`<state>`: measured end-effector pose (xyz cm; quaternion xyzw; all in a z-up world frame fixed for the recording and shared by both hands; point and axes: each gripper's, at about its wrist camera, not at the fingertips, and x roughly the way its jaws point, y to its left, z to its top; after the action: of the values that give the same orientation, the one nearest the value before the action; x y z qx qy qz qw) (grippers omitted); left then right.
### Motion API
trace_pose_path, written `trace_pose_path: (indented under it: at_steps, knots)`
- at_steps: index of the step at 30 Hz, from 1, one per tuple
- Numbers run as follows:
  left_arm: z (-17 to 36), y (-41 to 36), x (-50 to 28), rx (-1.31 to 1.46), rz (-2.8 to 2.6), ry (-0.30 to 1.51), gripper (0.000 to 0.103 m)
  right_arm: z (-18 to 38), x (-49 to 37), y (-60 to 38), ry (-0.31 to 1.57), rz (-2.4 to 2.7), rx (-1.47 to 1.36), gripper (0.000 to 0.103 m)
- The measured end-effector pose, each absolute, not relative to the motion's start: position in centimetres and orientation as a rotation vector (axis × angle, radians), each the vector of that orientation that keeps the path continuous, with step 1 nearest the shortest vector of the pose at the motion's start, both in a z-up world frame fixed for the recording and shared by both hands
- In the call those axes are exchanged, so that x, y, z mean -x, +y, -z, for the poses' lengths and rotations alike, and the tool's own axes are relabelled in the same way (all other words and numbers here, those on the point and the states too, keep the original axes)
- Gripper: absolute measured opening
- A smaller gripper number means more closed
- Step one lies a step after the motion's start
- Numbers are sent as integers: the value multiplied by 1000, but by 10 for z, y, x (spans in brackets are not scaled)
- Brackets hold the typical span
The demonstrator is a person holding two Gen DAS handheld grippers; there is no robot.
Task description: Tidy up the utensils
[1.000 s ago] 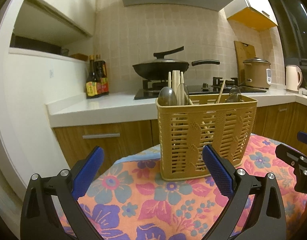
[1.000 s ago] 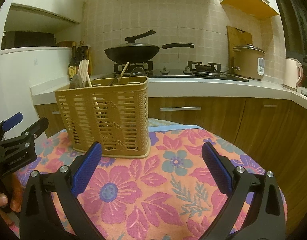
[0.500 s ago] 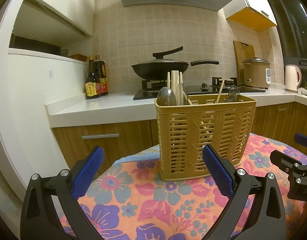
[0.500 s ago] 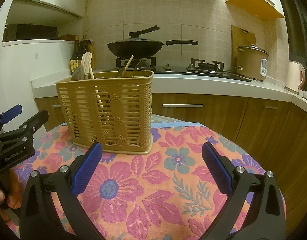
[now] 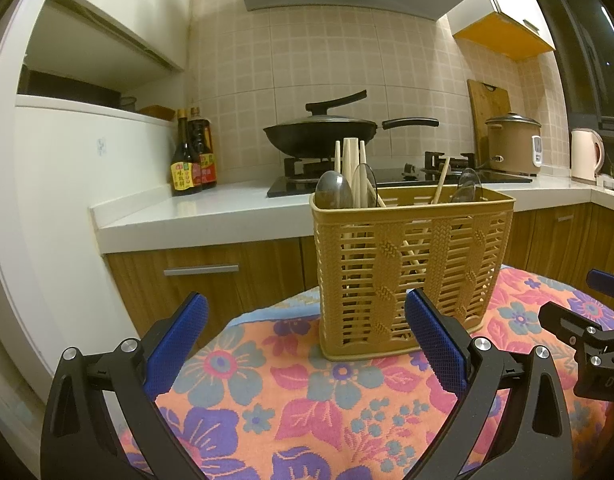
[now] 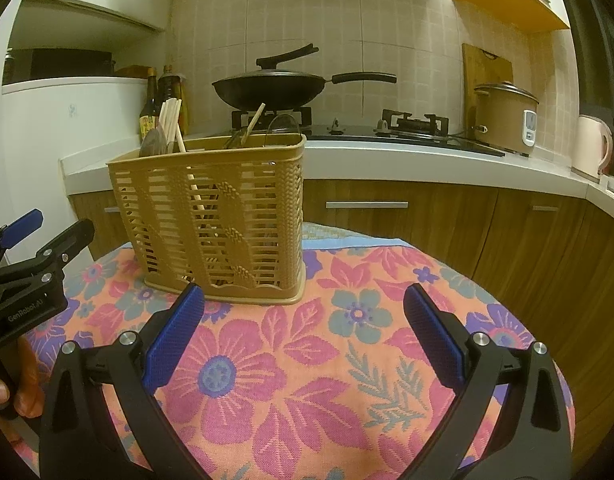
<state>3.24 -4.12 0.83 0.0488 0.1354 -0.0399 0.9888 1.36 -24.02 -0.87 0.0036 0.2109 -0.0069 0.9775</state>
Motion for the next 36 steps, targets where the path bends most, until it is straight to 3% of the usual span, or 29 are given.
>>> trace_pose_path:
  at_steps: [36]
  knots:
    - [-11, -34, -29, -61, 74, 265, 95, 4, -8, -245, 399, 18, -28, 95]
